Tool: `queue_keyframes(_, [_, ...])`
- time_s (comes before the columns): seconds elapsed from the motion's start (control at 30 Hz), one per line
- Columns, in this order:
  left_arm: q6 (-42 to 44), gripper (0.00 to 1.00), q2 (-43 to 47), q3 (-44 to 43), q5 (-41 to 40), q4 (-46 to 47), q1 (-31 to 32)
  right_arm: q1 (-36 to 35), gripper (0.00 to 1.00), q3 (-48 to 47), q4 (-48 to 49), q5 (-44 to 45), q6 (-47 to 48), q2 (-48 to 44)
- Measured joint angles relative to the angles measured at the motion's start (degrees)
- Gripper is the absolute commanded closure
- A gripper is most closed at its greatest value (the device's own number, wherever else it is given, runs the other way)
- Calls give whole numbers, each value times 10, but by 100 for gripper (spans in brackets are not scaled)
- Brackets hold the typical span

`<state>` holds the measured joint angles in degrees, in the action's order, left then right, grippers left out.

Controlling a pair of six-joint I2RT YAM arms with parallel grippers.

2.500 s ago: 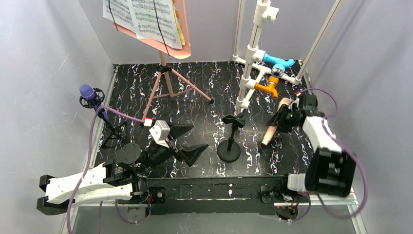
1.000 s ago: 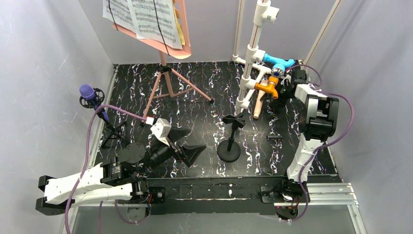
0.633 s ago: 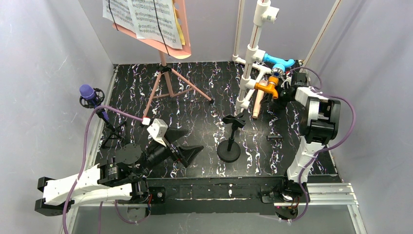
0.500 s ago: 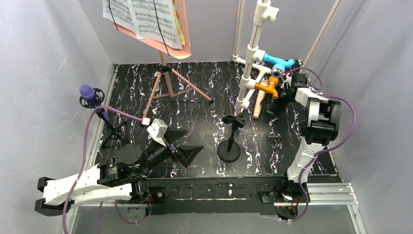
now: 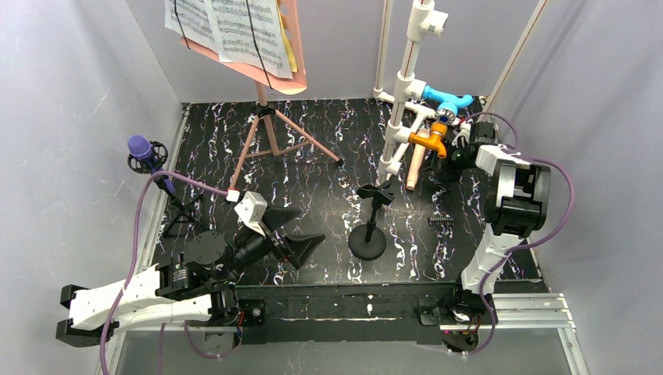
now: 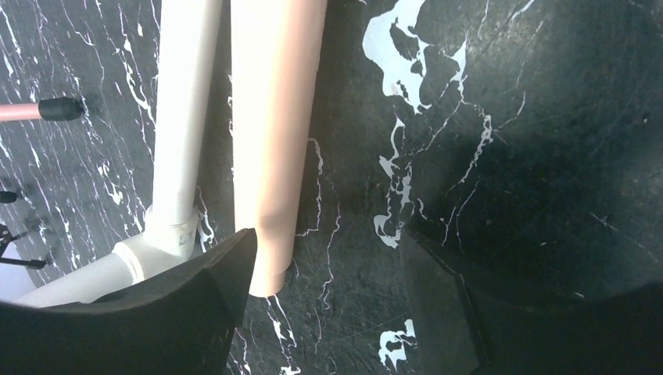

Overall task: Pack up the instrument practice props
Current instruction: Place the microphone at the center of the board, then pick up the microphone stand at the center of the board.

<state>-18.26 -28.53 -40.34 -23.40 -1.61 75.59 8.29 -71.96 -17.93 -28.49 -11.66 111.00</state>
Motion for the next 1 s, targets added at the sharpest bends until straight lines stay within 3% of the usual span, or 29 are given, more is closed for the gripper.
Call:
queue_keyframes(0.47, [-9,0,17,16,0,0,0,30,22,65,-4,-17,17,-68])
queue_keyframes(1.0, [-20,0,39,32,1,0,0,64,22,145,-44,-55,74,-232])
